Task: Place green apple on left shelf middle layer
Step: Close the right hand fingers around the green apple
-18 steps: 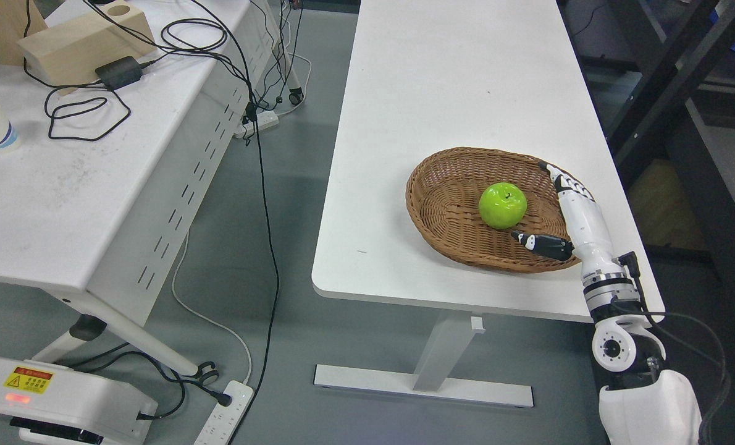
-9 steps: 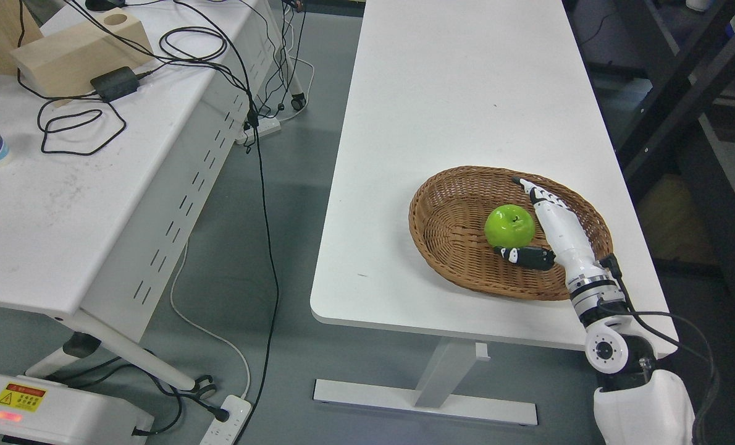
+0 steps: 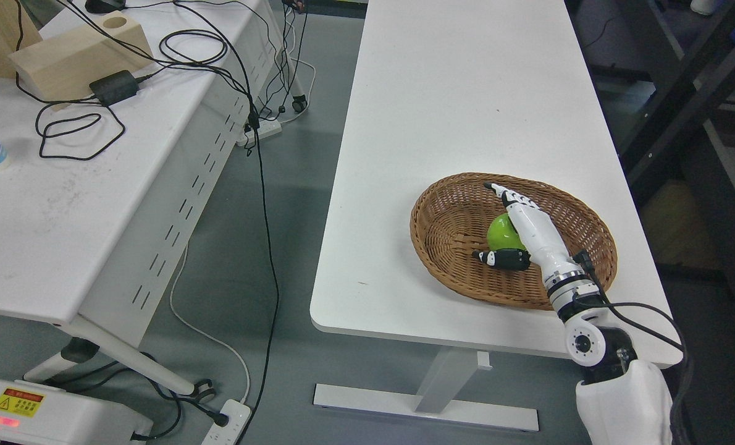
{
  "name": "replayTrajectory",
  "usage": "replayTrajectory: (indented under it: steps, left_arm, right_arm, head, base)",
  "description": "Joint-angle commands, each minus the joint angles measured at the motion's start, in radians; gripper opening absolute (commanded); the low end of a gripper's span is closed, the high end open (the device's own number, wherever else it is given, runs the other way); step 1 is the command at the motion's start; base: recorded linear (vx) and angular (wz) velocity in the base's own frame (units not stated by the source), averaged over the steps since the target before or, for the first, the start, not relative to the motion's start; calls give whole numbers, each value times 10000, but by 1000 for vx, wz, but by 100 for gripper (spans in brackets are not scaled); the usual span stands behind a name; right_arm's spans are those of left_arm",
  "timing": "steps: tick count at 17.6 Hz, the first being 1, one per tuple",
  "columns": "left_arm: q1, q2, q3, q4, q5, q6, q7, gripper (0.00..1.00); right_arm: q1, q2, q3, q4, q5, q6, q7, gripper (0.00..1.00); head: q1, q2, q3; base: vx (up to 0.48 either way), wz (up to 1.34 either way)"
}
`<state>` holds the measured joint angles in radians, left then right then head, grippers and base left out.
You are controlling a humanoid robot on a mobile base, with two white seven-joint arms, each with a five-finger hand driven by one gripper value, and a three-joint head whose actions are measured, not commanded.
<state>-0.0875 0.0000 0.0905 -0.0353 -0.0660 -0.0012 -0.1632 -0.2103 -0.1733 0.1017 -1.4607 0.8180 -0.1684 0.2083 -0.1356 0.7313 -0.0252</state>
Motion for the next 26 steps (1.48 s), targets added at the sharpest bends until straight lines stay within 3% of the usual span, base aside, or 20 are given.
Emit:
replayTrajectory:
  steps: [1,6,9,13,15,18,20,23,26]
  left_arm:
    - [0,175,0,0,0,-3,-9,100]
    - [0,175,0,0,0,-3,6,100]
    - [0,175,0,0,0,-3,6,100]
    - [0,175,0,0,0,-3,-9,100]
    - [0,175,0,0,0,-3,6,100]
    - [0,175,0,0,0,-3,6,100]
    - [0,175,0,0,0,-3,6,100]
    - [0,175,0,0,0,-3,6,100]
    - [0,175,0,0,0,-3,6,100]
  right_arm:
    - [-213,92,318,724,119,43,-73,99]
    - [-504,-62,256,954,134,226,-135,98]
    - [-505,-62,27,1046,302,258,-135,93]
    - [-428,-246,-112,1062,503,243,-74,62]
    - [-352,-246,-173,1062,457,166,18,36]
    - [-306,-246,-189,1062,395,166,19,21]
    - [-305,-246,-554,1031,136,-32,110,2]
    - [-397,-215,-1245,1031,-1118,-386,1121,2]
    - [-458,-200,-1950,985,-2226,-340,1138,2]
  head:
    - [0,0,0]
    - [0,0,0]
    - [0,0,0]
    - [0,0,0]
    - [0,0,0]
    - [0,0,0]
    - [0,0,0]
    - [0,0,0]
    - [0,0,0]
  base:
    - [0,0]
    - [0,0]
    - [0,0]
    - [0,0]
    - [0,0]
    - [0,0]
    - [0,0]
    - [0,0]
    - [0,0]
